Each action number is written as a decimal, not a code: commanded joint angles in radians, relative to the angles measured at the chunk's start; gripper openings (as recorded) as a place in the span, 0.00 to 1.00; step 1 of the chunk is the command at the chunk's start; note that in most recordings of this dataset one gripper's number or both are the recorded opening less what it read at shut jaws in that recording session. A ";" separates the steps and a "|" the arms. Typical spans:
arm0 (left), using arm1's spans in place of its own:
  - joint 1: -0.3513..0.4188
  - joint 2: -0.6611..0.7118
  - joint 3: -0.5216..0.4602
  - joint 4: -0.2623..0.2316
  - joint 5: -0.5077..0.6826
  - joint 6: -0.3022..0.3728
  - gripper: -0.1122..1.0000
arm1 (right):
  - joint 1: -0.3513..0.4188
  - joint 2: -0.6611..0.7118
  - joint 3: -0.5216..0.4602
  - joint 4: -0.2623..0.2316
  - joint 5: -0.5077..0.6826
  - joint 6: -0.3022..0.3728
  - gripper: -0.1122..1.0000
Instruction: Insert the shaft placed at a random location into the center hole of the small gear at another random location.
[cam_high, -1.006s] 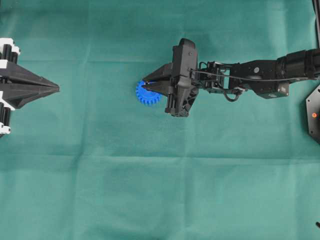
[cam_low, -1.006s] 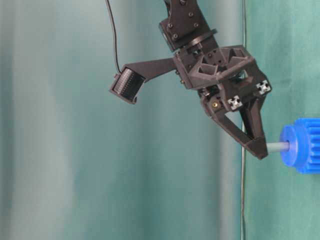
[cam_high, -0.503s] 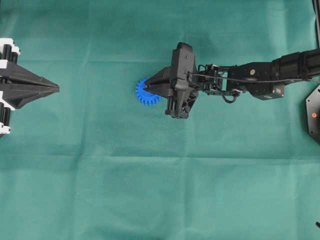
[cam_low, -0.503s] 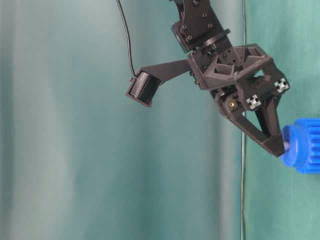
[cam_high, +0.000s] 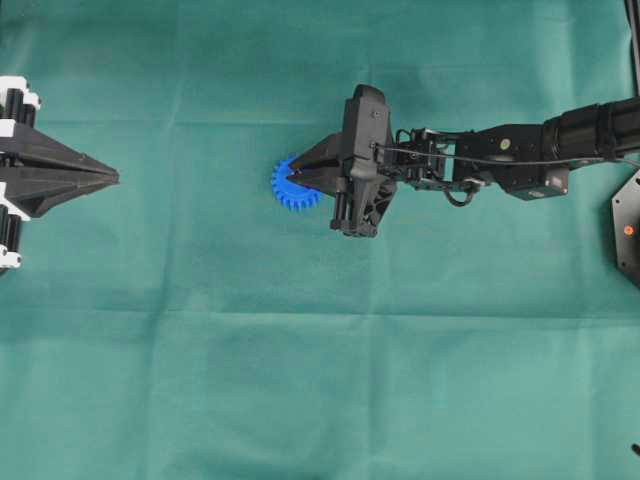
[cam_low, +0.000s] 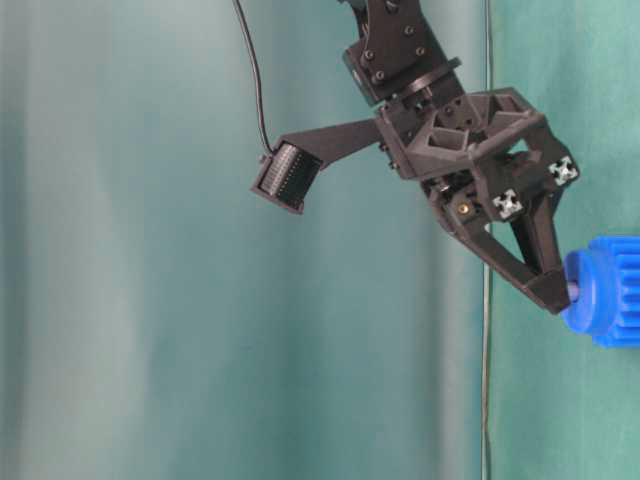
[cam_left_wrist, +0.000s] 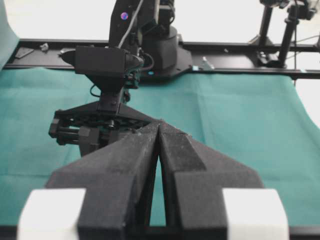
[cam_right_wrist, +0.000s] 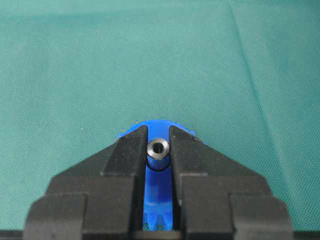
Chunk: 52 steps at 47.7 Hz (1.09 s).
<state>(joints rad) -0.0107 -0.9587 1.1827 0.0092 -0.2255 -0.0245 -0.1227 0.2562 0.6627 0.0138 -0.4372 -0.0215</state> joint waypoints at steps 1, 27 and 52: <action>0.000 0.008 -0.018 0.003 -0.005 -0.002 0.10 | 0.003 -0.017 -0.014 0.003 -0.015 -0.002 0.24; 0.002 0.008 -0.018 0.003 -0.005 -0.002 0.10 | 0.003 -0.052 -0.023 0.006 -0.009 0.005 0.77; 0.000 0.008 -0.018 0.003 -0.005 -0.002 0.10 | 0.009 -0.160 0.002 0.006 0.031 0.005 0.77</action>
<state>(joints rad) -0.0123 -0.9587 1.1842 0.0107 -0.2255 -0.0245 -0.1197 0.1350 0.6673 0.0169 -0.4080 -0.0215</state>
